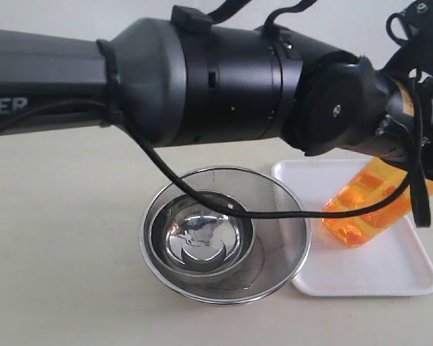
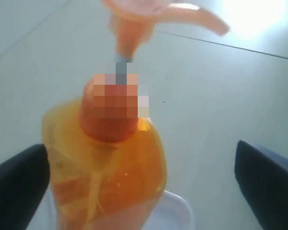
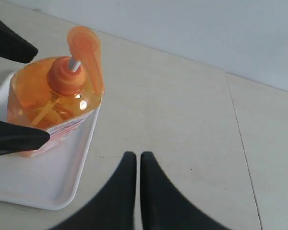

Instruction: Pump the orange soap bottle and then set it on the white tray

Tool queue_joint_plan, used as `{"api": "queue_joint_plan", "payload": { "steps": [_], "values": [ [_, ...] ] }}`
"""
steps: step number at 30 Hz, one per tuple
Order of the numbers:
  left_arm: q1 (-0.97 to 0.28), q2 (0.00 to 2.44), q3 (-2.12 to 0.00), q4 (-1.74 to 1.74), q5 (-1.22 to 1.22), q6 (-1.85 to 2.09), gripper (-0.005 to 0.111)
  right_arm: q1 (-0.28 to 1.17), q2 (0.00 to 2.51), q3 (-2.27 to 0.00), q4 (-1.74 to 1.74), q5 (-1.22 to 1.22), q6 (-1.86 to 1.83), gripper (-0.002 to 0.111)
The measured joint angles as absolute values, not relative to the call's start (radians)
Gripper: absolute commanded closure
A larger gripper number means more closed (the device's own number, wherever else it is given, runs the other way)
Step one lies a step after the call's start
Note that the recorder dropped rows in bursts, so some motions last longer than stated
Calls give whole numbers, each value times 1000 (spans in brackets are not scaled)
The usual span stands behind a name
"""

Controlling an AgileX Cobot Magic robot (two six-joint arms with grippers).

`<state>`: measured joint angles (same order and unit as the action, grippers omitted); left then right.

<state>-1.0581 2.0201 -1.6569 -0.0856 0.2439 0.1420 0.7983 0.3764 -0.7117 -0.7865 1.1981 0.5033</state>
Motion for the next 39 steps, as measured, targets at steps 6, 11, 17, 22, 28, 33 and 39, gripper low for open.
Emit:
{"api": "queue_joint_plan", "payload": {
  "steps": [6,11,17,22,28,33,39],
  "values": [
    [-995,2012,-1659,-68,266,135,10,798,376,-712,-783,1198,509,108],
    [-956,2014,-1659,-63,323,132,10,798,376,-712,-780,1198,511,108],
    [-956,1976,-1659,-9,458,132,10,798,376,-712,-773,1196,553,108],
    [-956,1902,-1641,96,554,132,10,798,376,-712,-748,1156,577,108],
    [-944,1807,-1546,133,569,132,10,798,376,-712,-724,1112,614,108],
    [-908,1764,-1456,130,597,122,10,798,376,-704,-721,1069,644,108],
    [-904,1763,-1433,103,731,115,10,798,376,-634,-721,951,687,108]
  ]
}}
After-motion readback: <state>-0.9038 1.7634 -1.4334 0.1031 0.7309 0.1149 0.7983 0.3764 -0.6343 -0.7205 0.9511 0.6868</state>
